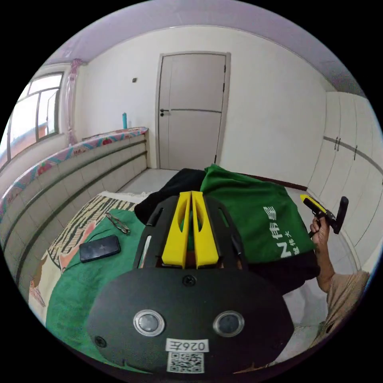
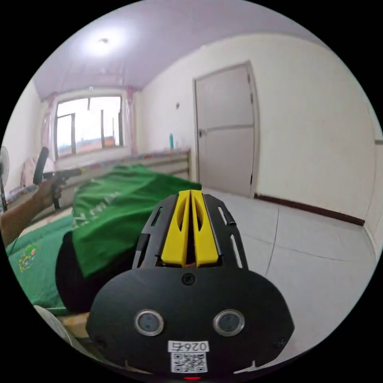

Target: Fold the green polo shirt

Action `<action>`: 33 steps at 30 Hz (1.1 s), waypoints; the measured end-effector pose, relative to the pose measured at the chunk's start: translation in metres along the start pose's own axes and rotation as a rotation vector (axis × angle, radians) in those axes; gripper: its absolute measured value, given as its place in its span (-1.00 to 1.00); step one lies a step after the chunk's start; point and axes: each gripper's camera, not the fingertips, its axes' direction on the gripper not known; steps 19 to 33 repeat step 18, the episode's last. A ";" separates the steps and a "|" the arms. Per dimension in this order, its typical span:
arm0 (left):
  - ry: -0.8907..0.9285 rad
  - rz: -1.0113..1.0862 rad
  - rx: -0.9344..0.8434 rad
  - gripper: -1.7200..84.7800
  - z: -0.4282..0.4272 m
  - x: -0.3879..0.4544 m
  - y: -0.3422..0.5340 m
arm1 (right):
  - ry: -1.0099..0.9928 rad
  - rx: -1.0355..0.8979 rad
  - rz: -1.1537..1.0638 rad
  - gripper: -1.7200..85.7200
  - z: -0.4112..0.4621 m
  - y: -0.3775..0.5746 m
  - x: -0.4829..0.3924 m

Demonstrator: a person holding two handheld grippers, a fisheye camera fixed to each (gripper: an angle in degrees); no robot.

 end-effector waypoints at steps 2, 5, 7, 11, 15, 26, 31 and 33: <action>0.019 0.023 0.057 -0.98 -0.067 0.009 0.022 | -0.159 0.290 0.041 -0.98 -0.083 0.022 -0.026; -0.026 0.021 0.128 -0.98 -0.191 0.024 0.069 | -0.332 0.468 0.071 -0.98 -0.150 0.037 -0.075; -0.083 0.039 0.122 -0.98 -0.297 0.038 0.103 | -0.409 0.482 0.025 -0.98 -0.175 0.034 -0.114; -0.240 -0.004 0.172 -0.98 -0.472 0.063 0.157 | -0.704 0.473 -0.147 -0.98 -0.224 0.012 -0.226; -0.531 -0.207 0.265 -0.97 -0.687 0.095 0.235 | -1.051 0.459 -0.214 -0.97 -0.253 -0.004 -0.333; -0.883 -0.400 0.286 -0.90 -0.830 0.131 0.295 | -1.397 0.319 -0.309 -0.91 -0.271 -0.024 -0.447; -0.883 -0.400 0.286 -0.90 -0.830 0.131 0.295 | -1.397 0.319 -0.309 -0.91 -0.271 -0.024 -0.447; -0.883 -0.400 0.286 -0.90 -0.830 0.131 0.295 | -1.397 0.319 -0.309 -0.91 -0.271 -0.024 -0.447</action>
